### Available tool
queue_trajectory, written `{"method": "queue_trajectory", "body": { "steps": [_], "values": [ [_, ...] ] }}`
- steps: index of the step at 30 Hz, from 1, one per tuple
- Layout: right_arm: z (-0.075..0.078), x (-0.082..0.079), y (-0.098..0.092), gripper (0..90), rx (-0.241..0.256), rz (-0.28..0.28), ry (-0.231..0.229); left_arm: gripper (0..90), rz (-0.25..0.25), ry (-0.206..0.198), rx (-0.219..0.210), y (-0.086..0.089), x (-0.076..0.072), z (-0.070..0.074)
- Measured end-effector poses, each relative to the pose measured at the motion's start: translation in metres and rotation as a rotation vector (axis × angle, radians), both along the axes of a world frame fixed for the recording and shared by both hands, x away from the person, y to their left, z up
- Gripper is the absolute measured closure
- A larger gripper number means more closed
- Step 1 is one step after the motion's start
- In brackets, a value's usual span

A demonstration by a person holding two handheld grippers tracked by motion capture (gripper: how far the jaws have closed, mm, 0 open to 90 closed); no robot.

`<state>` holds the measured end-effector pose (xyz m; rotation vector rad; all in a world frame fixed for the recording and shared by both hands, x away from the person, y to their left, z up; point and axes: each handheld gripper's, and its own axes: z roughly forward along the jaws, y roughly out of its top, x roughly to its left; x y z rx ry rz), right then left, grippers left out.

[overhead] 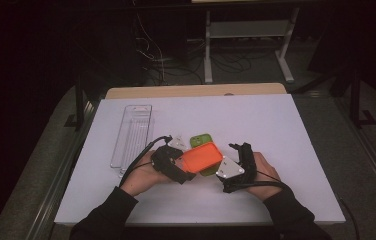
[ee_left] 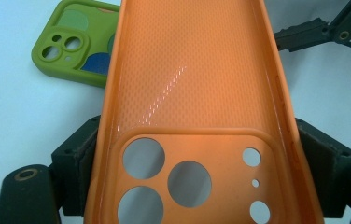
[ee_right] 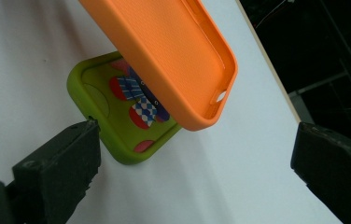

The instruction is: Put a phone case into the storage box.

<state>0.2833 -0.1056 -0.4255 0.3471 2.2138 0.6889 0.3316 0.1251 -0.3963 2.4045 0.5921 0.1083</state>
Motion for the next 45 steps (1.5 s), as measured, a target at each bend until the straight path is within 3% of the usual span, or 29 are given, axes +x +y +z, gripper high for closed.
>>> {"method": "queue_trajectory", "body": {
  "steps": [3,9,12,14,18,21,25,27,30,34,37,43,45],
  "values": [
    [0.000,-0.001,0.000,0.9,-0.066,0.030,-0.050,15.7,0.006,0.003,-0.006,0.000,0.000,0.000],
    [-0.001,-0.004,0.003,0.9,-0.077,0.030,-0.126,15.7,0.020,0.005,-0.023,-0.001,-0.001,-0.001],
    [0.001,-0.004,0.002,0.9,-0.128,0.054,-0.177,15.7,0.016,0.006,-0.018,0.000,0.000,0.000],
    [0.000,-0.006,0.004,0.9,-0.118,0.046,-0.199,15.7,0.008,0.008,-0.004,0.001,0.000,0.000],
    [-0.001,-0.008,0.005,0.9,-0.170,0.062,-0.259,15.7,0.022,0.013,-0.016,0.000,-0.001,0.000],
    [-0.001,-0.009,0.007,0.9,-0.217,0.082,-0.296,15.7,0.004,0.010,0.004,0.002,0.001,0.001],
    [-0.003,-0.011,0.010,0.9,-0.240,0.090,-0.360,15.7,-0.003,0.006,0.010,0.003,0.001,0.002],
    [-0.003,-0.012,0.011,1.0,-0.252,0.101,-0.364,15.7,0.022,0.013,-0.017,0.001,0.000,0.001],
    [-0.004,-0.014,0.013,1.7,-0.250,0.101,-0.384,15.8,0.026,0.012,-0.025,0.001,-0.001,0.002],
    [-0.004,-0.016,0.017,4.7,-0.246,0.111,-0.401,15.7,0.005,0.004,-0.004,0.001,0.000,0.003],
    [-0.007,-0.017,0.021,7.5,-0.243,0.103,-0.389,15.7,0.010,0.007,-0.011,0.000,-0.001,0.003],
    [-0.008,-0.014,0.028,15.6,-0.259,0.118,-0.417,15.7,0.005,0.005,-0.006,0.001,-0.001,0.004],
    [-0.007,-0.012,0.029,18.7,-0.289,0.146,-0.456,15.7,0.004,0.005,-0.007,0.001,0.000,0.004]
  ]
}}
